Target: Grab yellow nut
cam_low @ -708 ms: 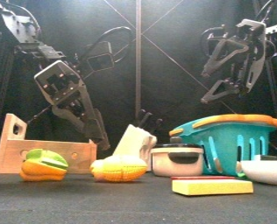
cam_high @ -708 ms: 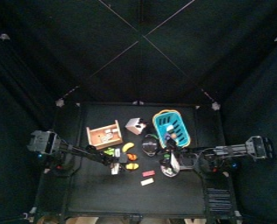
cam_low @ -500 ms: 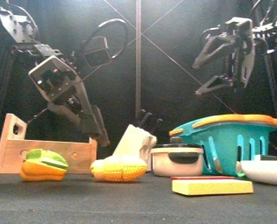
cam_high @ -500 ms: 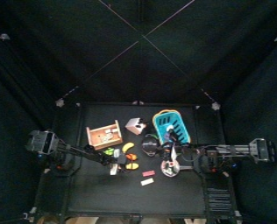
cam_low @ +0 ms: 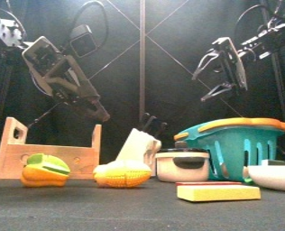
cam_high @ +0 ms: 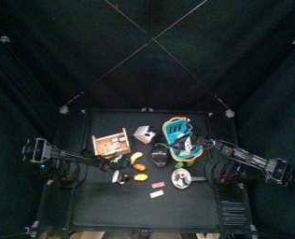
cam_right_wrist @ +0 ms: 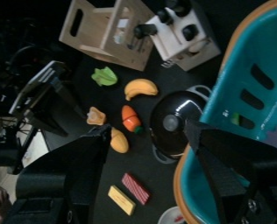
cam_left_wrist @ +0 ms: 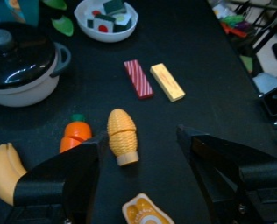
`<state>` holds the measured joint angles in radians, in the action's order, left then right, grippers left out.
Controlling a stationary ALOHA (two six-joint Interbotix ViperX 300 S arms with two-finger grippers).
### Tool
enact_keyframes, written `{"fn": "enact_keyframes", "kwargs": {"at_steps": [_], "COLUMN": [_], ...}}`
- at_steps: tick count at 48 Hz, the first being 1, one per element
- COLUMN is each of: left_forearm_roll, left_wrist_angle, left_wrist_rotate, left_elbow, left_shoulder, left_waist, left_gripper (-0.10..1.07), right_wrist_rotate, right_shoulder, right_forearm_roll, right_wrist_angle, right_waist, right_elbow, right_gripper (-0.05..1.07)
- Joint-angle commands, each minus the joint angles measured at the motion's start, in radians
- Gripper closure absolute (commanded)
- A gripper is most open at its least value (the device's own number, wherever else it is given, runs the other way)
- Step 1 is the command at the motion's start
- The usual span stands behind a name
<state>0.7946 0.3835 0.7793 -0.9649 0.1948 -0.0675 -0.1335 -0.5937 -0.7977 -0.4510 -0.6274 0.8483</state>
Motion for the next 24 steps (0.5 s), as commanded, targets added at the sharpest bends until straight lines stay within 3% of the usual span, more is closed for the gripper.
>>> {"fn": "enact_keyframes", "kwargs": {"at_steps": [1,14,24], "left_forearm_roll": [-0.023,-0.104,-0.149], "left_wrist_angle": [0.069,0.103,0.103], "left_wrist_rotate": [-0.012,-0.081,-0.127], "left_elbow": [-0.002,-0.025,-0.029], "left_shoulder": [0.015,0.015,0.008], "left_waist": [-0.023,-0.040,-0.040], "left_gripper": [0.02,0.01,0.02], "right_wrist_rotate": [-0.002,0.060,0.339], "right_shoulder": [0.005,0.014,0.043], "right_forearm_roll": [0.017,0.130,0.439], "right_wrist_angle": [-0.066,-0.150,-0.253], "right_waist": [-0.060,-0.161,-0.166], "right_elbow": [-0.038,-0.064,-0.101], "right_gripper": [0.05,0.05,0.05]}}
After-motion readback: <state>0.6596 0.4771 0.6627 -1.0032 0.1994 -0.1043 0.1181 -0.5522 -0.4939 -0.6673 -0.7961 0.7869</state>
